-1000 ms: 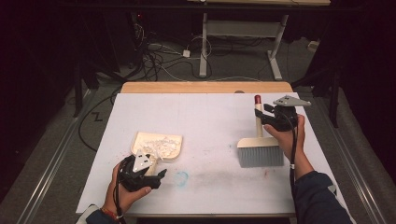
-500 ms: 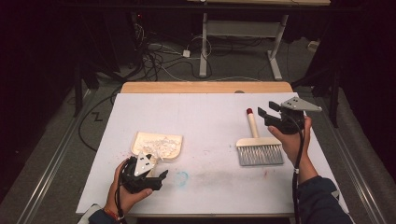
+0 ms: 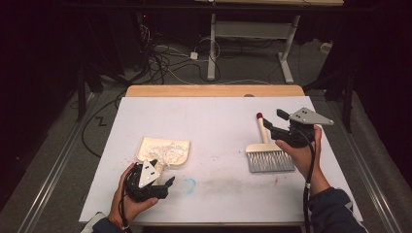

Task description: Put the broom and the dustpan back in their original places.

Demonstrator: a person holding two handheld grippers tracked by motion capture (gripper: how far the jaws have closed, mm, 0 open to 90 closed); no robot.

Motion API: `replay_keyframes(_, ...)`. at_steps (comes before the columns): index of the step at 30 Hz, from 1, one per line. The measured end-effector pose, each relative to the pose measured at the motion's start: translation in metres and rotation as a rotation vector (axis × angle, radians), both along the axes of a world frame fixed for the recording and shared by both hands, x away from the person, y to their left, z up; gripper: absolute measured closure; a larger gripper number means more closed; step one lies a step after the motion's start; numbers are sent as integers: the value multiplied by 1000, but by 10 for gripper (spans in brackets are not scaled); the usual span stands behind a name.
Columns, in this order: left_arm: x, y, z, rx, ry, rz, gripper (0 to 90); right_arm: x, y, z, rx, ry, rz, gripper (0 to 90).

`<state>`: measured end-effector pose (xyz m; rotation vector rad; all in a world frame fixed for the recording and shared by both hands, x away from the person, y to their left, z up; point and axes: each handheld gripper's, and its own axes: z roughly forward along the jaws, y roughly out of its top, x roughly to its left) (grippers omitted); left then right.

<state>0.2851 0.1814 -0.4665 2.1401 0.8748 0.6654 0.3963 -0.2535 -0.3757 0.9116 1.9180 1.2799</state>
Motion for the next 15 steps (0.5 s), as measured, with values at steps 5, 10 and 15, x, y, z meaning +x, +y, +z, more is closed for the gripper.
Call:
replay_keyframes(5,-1,-1,0,1,-2,-1,199,-6,4,4,2,-12,24,336)
replay_keyframes(10,0,-1,0,13,-14,-11,199,-13,6,6,-10,-24,14,257)
replay_keyframes(15,-1,-3,-1,23,0,-11,195,-20,8,8,-28,-34,16,230)
